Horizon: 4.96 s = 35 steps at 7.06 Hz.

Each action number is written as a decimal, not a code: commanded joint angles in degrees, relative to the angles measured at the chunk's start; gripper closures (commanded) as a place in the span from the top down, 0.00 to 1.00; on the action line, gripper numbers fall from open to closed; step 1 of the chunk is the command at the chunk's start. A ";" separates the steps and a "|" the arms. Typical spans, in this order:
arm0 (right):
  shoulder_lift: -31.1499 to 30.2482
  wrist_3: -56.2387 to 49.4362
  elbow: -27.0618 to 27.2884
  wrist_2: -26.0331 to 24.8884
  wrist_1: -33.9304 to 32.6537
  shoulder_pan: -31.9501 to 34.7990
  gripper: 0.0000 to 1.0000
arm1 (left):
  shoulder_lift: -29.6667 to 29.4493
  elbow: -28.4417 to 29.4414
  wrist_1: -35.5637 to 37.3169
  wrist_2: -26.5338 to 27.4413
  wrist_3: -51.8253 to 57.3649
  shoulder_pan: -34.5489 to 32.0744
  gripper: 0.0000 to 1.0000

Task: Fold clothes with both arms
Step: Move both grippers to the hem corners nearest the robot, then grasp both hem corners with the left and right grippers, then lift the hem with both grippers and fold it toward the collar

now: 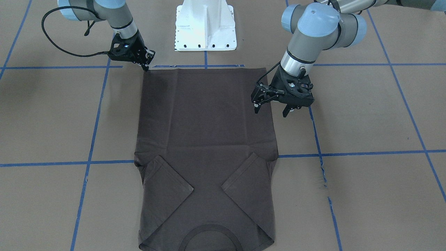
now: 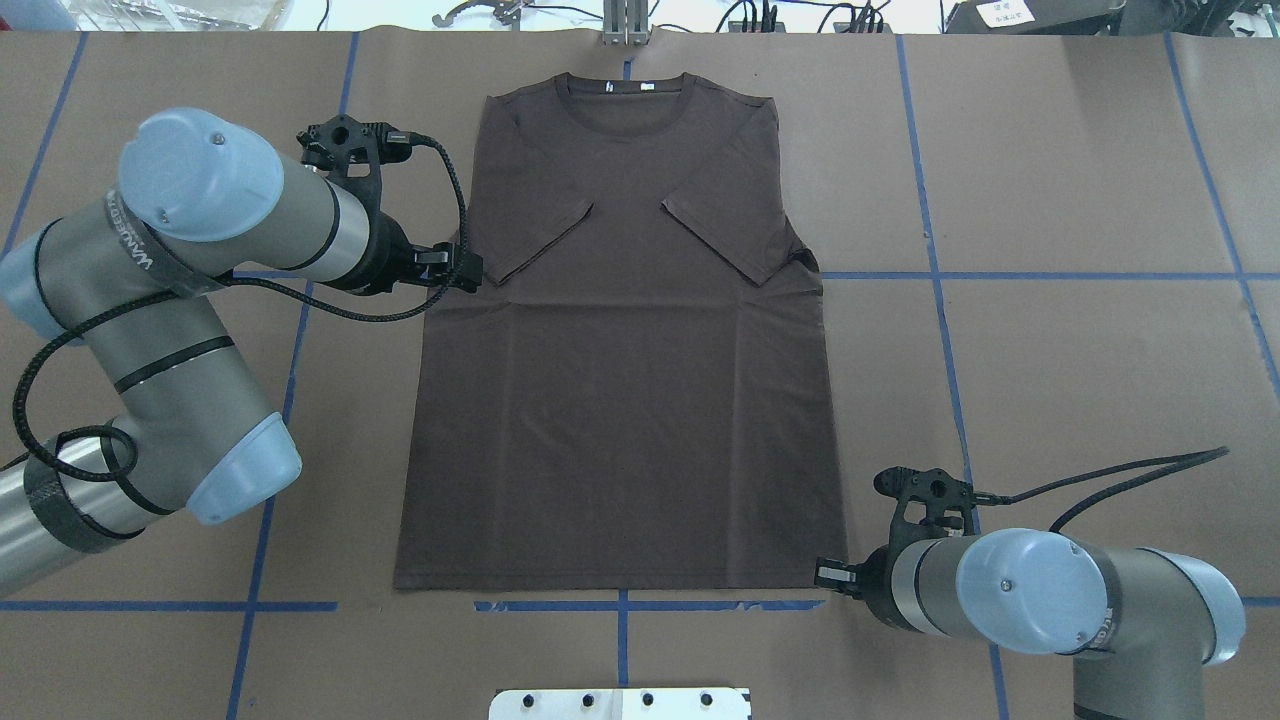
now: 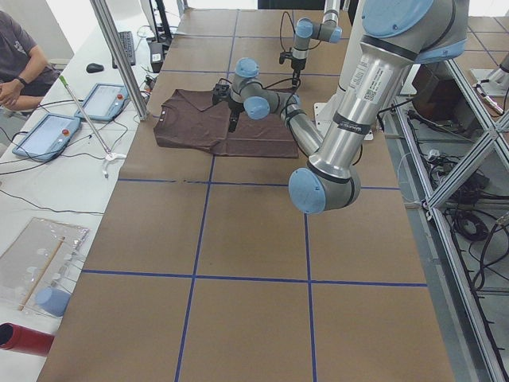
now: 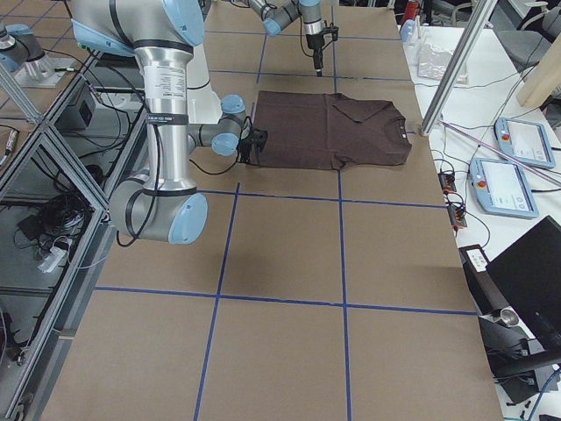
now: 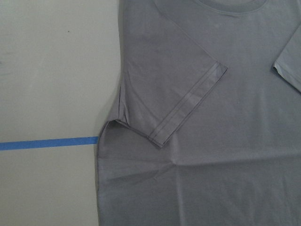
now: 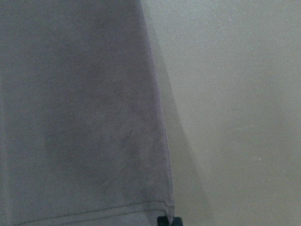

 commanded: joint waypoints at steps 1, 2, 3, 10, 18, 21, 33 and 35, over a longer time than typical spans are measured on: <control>-0.63 -0.56 3.51 0.08 0.00 0.38 0.00 | 4.62 -2.43 -0.10 -2.11 -3.91 0.02 1.00; -0.81 -2.56 4.14 0.26 0.00 0.99 0.00 | 10.50 -8.63 -0.63 -2.65 -12.90 1.41 1.00; -0.81 -7.37 4.41 1.30 0.00 1.61 0.00 | 15.26 -14.87 -0.20 -1.78 -22.13 5.60 1.00; -0.02 -7.94 5.64 5.09 0.18 4.34 0.00 | 18.20 -11.68 0.60 17.47 -42.70 28.49 0.95; 0.07 -7.94 5.64 5.18 0.18 4.78 0.00 | 16.18 -9.22 2.88 17.39 -42.70 29.20 0.63; -0.02 -8.03 5.64 5.18 0.18 5.04 0.00 | 16.36 -9.92 2.97 17.30 -42.61 29.11 0.25; -3.51 -7.94 11.49 9.90 0.18 4.78 0.00 | 16.53 -21.14 11.39 16.86 -41.65 29.72 0.00; -11.33 -7.42 20.02 10.37 0.26 -1.34 0.00 | 16.53 -27.47 13.42 16.86 -41.65 37.16 0.00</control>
